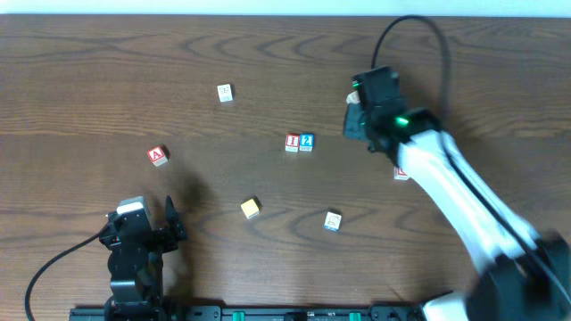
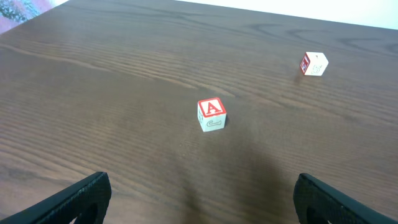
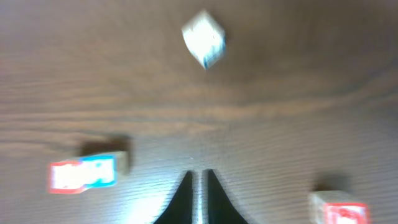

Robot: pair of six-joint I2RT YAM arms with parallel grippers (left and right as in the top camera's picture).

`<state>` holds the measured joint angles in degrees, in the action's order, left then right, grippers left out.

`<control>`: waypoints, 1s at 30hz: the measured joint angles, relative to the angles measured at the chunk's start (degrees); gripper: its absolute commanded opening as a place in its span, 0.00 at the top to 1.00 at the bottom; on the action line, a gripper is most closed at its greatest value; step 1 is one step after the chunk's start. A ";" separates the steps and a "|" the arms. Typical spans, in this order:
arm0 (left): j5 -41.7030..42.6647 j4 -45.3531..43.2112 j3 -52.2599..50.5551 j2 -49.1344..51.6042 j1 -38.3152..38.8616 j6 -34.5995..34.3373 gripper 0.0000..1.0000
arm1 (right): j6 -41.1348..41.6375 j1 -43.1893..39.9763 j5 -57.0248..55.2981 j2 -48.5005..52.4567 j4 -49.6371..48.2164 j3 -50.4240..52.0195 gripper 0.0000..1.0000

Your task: Spell out Ai2

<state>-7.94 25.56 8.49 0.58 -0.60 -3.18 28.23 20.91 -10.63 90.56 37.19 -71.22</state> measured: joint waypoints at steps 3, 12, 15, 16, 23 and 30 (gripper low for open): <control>0.00 0.02 0.00 0.00 0.00 0.00 0.05 | -2.80 0.00 -0.44 -12.35 5.22 -0.85 0.30; -0.02 0.02 0.00 0.00 0.00 0.00 0.05 | -3.93 0.00 -0.59 -35.91 22.69 -0.94 0.01; -0.02 0.00 0.00 0.00 0.00 0.00 0.05 | -3.93 0.00 -0.57 -39.28 26.14 -0.94 0.01; -0.02 0.02 0.00 0.00 0.00 0.00 0.05 | -3.93 0.00 -0.57 -40.04 26.84 -0.94 0.01; -0.02 0.00 0.00 0.00 0.00 0.00 0.05 | -3.93 0.00 -0.55 -41.07 28.39 -0.94 0.01; 3.19 -1.31 -0.22 0.00 0.00 -4.15 0.05 | -3.93 0.00 -0.55 -40.92 28.48 -0.94 0.01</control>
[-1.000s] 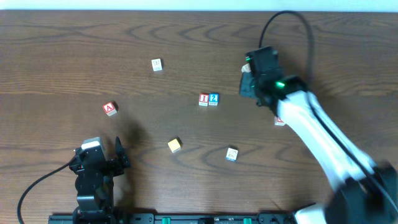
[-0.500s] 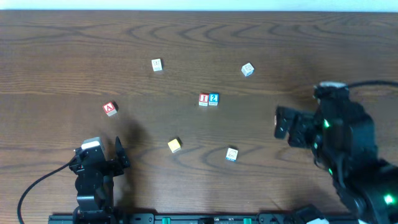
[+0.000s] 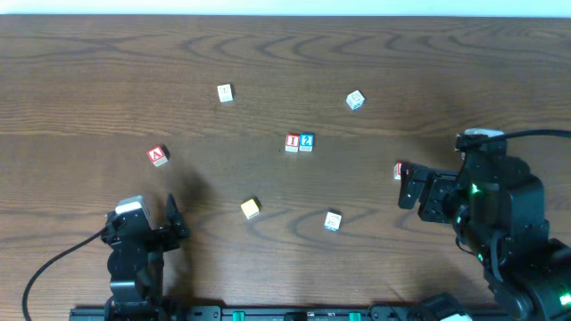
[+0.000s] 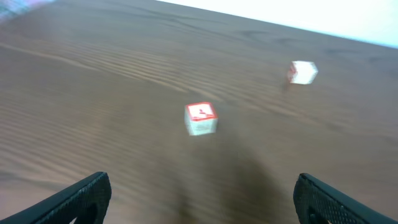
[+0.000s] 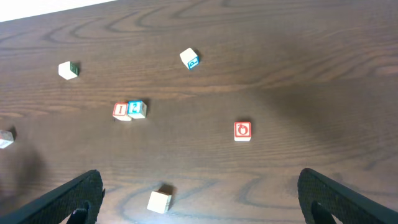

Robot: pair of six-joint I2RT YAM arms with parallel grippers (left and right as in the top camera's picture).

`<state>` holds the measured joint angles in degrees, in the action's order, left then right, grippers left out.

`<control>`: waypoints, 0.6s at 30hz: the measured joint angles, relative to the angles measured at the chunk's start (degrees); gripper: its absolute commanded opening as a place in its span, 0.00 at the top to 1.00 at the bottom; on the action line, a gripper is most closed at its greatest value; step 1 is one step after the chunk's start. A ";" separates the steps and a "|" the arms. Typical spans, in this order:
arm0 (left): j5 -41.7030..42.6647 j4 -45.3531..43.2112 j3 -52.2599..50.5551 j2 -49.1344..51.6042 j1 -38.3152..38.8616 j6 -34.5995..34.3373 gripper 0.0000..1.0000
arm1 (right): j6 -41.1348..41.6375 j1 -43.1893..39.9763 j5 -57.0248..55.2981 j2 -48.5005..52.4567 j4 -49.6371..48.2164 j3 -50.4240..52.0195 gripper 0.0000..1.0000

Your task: Spell out Ai2

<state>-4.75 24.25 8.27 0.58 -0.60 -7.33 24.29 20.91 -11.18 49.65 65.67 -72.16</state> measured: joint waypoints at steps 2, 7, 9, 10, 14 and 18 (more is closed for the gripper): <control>4.96 -0.09 -0.07 0.00 0.00 -3.74 0.05 | 0.00 0.00 0.00 0.00 0.02 0.00 0.01; 14.14 -1.92 -0.26 0.00 0.00 -8.41 0.05 | 0.00 0.00 0.00 0.00 0.07 0.00 0.01; 17.31 -3.50 -0.33 0.00 0.00 -9.70 0.05 | 0.00 0.00 0.00 0.00 0.09 0.00 0.01; 18.53 -4.22 -0.33 0.00 0.00 -10.40 0.05 | 0.00 0.00 -0.02 0.00 0.09 0.00 0.02; 19.82 -7.06 -0.37 0.00 0.00 -10.95 0.05 | 0.00 0.00 -0.02 0.00 0.09 0.00 0.01; 18.27 -10.32 -0.39 0.00 0.00 -10.95 0.05 | 0.00 0.00 -0.02 0.00 0.11 0.00 0.01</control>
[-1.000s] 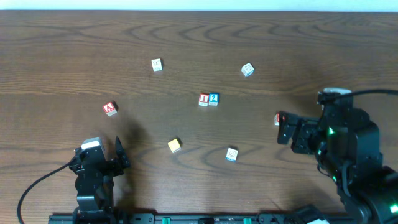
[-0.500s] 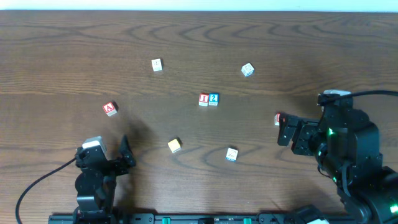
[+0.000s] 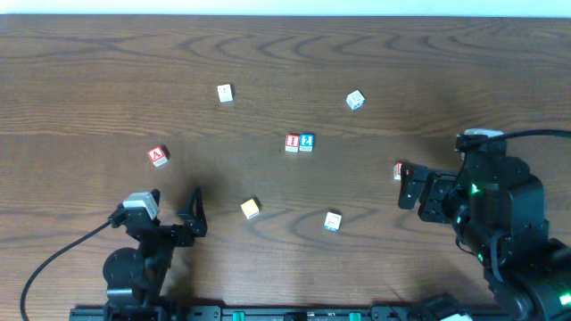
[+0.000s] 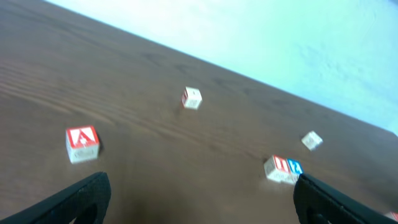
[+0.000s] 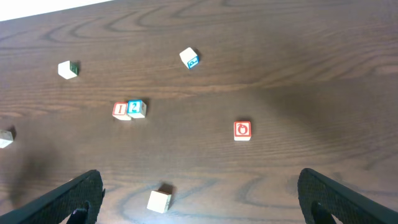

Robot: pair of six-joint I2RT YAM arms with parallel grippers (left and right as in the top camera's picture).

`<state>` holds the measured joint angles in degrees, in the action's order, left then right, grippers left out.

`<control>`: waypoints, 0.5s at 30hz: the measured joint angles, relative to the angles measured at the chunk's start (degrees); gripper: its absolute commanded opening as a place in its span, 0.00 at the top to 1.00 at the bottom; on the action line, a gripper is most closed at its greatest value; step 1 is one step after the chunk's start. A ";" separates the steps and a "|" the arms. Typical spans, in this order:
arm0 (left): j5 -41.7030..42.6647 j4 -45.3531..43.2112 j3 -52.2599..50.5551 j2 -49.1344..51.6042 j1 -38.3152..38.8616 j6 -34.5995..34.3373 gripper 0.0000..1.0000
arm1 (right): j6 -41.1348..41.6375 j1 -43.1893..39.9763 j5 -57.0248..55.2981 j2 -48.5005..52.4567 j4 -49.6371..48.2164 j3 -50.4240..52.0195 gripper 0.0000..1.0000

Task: Spell out Ai2
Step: 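Move left gripper forward over the red A block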

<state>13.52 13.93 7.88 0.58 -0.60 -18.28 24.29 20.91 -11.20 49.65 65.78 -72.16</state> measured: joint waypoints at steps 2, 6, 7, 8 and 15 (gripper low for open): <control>-2.16 -1.09 0.00 0.17 0.00 -0.55 0.05 | -0.02 0.00 0.00 0.00 -0.02 0.00 0.01; -7.98 -4.00 0.00 4.11 0.00 -4.22 0.04 | 0.00 0.00 0.02 0.00 0.00 0.00 0.01; -9.20 -6.03 0.02 5.88 0.00 -4.94 0.05 | 0.00 0.00 0.00 0.00 -0.02 0.00 0.01; -10.05 -7.23 0.28 7.48 0.00 -5.53 0.04 | 0.00 0.00 0.00 0.00 0.02 0.00 0.01; -16.35 -10.73 10.14 28.70 0.00 -7.15 0.04 | 0.00 0.00 0.02 0.00 0.02 0.00 0.01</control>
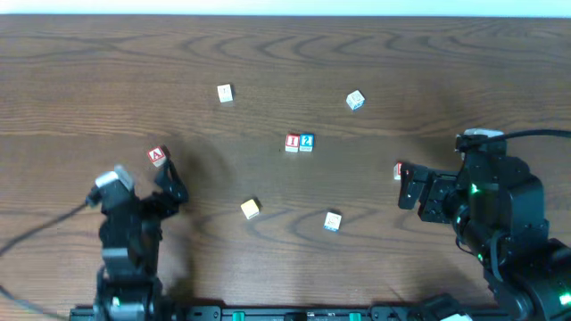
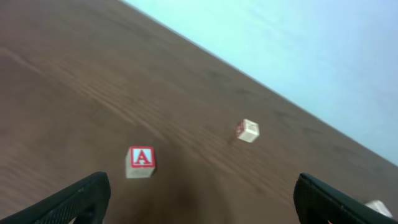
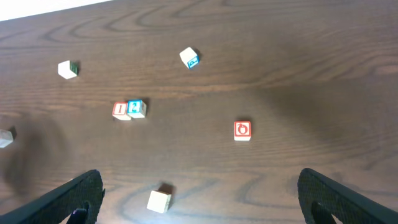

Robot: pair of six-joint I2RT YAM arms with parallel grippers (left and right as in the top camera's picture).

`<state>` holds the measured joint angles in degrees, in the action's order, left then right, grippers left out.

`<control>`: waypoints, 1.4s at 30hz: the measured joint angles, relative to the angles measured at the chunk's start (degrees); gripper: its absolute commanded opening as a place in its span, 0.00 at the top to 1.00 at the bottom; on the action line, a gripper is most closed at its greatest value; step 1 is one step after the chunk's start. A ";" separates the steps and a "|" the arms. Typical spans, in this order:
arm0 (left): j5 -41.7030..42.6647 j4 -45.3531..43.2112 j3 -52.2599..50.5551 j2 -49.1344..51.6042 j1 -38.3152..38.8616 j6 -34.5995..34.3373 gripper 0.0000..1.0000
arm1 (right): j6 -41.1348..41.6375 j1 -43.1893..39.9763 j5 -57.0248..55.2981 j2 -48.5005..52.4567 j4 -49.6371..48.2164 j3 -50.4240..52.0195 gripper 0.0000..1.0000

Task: Spell out Ai2
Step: 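Move left gripper forward over the red A block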

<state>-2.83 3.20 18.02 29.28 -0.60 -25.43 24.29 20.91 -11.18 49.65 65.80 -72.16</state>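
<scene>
The red A block (image 1: 158, 156) lies at the left of the table and shows in the left wrist view (image 2: 141, 160). My left gripper (image 1: 143, 185) is open just in front of it, nothing between the fingers (image 2: 202, 199). The red I block (image 1: 292, 143) and the blue 2 block (image 1: 307, 142) sit side by side, touching, at the table's middle, and the right wrist view shows the I block (image 3: 121, 111) and the 2 block (image 3: 136, 109) too. My right gripper (image 1: 412, 189) stands open and empty at the right (image 3: 199, 199).
Loose blocks lie about: a white one (image 1: 225, 93) at the back, a white-and-blue one (image 1: 355, 100) at the back right, a yellow one (image 1: 251, 209), a pale one (image 1: 332, 221) at the front, and a red one (image 1: 400, 170) beside my right gripper.
My left gripper has moved back and to the left, from the front edge to just in front of the A block, and now faces it. The right arm and all blocks are unmoved.
At first my right gripper was shut and reached out at the back right by the white-and-blue block, while the left stood open at the front left. Then the right was back at the right side, open. The left turned rightwards, and now stands near the A block.
</scene>
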 measured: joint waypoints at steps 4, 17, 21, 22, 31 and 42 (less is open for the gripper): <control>-0.63 1.79 11.87 18.62 0.00 -0.81 0.04 | 0.00 0.00 0.00 0.07 0.00 0.00 0.01; -5.29 22.34 40.52 55.95 0.26 -11.96 0.04 | 0.00 0.00 -0.02 0.17 0.00 0.00 0.01; -8.15 24.52 41.88 58.25 2.08 -13.77 0.04 | 0.00 0.00 -0.02 0.17 -0.02 0.00 0.01; -8.83 25.66 41.92 58.42 2.60 -14.27 0.04 | 0.00 0.00 0.00 0.17 0.00 0.00 0.01; -12.63 30.97 42.03 64.00 3.65 -16.37 0.05 | 0.00 0.00 0.00 0.17 0.00 0.00 0.01; -12.85 29.40 42.03 66.31 3.65 -16.35 0.05 | 0.00 0.00 0.00 0.17 0.00 0.00 0.01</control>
<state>-15.68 32.60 60.05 95.59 3.05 -41.78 24.29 20.91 -11.18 49.82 65.80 -72.16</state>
